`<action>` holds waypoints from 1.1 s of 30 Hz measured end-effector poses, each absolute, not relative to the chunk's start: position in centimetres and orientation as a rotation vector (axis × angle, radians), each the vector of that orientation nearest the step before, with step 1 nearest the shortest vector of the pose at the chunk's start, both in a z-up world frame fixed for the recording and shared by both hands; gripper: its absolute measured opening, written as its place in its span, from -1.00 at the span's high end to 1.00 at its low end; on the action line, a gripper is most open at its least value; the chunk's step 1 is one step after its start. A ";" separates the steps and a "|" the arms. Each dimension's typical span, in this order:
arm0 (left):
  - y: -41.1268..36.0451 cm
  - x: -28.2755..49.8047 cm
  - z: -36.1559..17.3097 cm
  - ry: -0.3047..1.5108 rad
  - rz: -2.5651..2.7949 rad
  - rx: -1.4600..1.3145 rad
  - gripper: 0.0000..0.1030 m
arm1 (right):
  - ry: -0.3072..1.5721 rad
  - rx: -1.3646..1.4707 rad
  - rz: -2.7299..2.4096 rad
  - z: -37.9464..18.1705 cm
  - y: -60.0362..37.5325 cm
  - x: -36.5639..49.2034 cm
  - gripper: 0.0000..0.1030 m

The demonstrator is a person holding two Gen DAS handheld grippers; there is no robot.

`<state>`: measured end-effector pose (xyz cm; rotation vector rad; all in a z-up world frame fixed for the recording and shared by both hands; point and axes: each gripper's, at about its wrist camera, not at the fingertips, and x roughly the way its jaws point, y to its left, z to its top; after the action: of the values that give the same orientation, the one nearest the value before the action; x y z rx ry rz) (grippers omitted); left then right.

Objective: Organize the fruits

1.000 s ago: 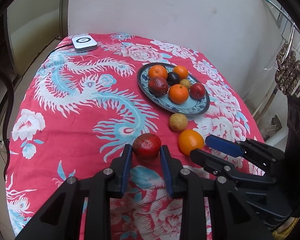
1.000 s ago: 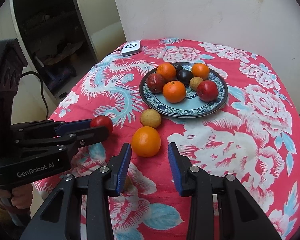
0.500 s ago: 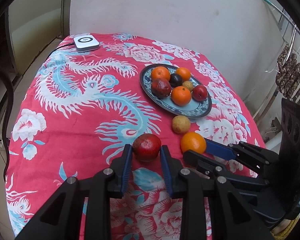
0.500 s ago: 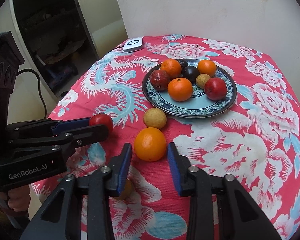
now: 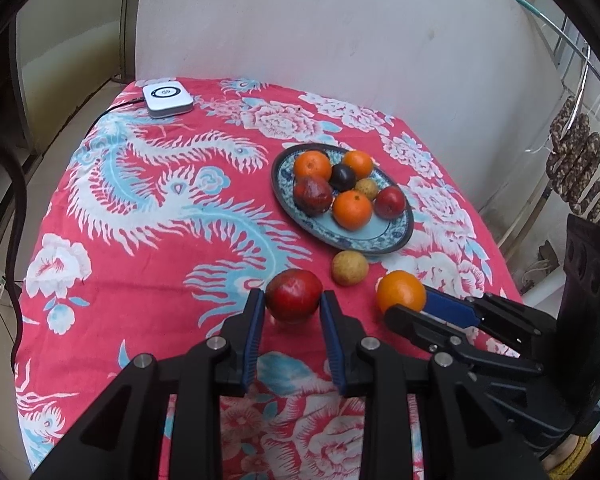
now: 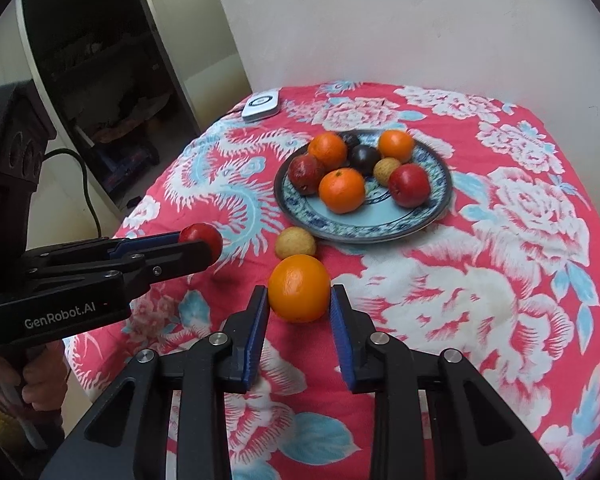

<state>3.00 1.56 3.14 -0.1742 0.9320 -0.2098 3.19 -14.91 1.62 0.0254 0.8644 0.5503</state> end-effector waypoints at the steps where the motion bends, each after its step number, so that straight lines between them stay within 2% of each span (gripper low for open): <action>1: 1.5 3.1 3.3 0.929 -0.212 -0.174 0.42 | 0.860 0.027 0.546 1.8 -15.1 3.3 0.38; 18: -0.6 6.1 5.3 0.887 -0.256 -0.174 0.47 | 0.826 0.039 0.464 3.5 -18.4 6.2 0.38; 27: -0.4 6.3 4.6 0.908 -0.248 -0.169 0.47 | 0.833 0.067 0.457 3.1 -19.1 6.5 0.38; 33: 0.4 5.5 4.3 0.917 -0.227 -0.160 0.40 | 0.849 0.085 0.463 2.4 -19.0 6.0 0.38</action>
<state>5.51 0.36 4.30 -0.1599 0.9172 -0.2266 5.98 -19.02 2.36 0.0848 0.8493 0.4630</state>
